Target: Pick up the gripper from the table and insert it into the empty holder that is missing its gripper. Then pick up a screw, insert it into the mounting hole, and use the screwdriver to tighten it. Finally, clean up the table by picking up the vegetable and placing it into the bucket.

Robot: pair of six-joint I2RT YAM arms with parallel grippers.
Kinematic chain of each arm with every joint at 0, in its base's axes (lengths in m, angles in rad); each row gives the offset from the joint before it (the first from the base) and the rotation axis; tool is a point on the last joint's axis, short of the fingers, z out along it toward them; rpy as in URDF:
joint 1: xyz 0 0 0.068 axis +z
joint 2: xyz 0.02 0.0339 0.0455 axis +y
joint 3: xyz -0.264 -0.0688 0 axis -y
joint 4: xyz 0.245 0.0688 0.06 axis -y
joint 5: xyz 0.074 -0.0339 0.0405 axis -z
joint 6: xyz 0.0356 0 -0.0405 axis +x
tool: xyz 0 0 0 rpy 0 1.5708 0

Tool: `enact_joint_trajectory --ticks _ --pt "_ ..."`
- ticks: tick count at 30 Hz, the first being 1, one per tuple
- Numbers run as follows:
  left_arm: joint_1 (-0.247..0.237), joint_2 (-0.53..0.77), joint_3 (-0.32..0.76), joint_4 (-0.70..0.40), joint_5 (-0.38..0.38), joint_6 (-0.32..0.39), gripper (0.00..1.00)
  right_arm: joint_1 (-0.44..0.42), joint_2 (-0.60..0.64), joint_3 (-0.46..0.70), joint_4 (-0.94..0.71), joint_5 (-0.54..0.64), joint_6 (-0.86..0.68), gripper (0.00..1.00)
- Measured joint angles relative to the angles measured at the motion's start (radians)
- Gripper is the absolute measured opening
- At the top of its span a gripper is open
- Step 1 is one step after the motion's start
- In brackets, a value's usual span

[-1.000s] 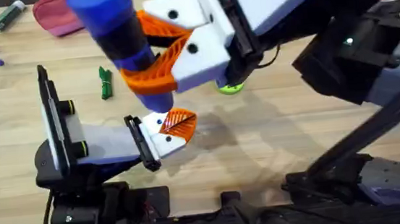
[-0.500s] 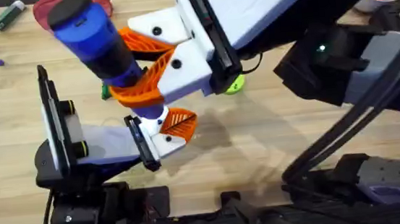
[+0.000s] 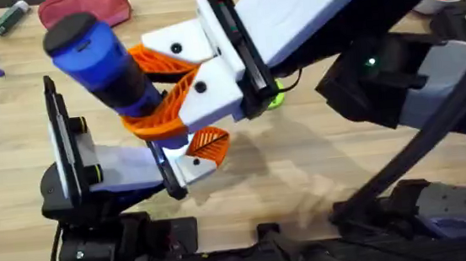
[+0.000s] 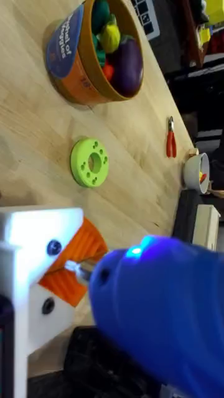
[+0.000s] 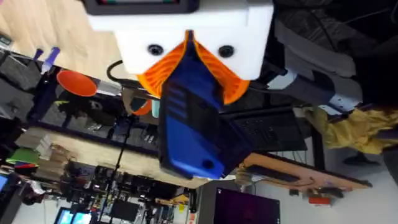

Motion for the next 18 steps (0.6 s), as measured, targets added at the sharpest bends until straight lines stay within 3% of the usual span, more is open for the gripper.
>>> enact_joint_trajectory --ticks 18 --pt "0.0 0.0 0.0 0.0 0.0 0.0 0.007 -0.016 0.016 0.0 -0.017 -0.004 -0.008 0.024"
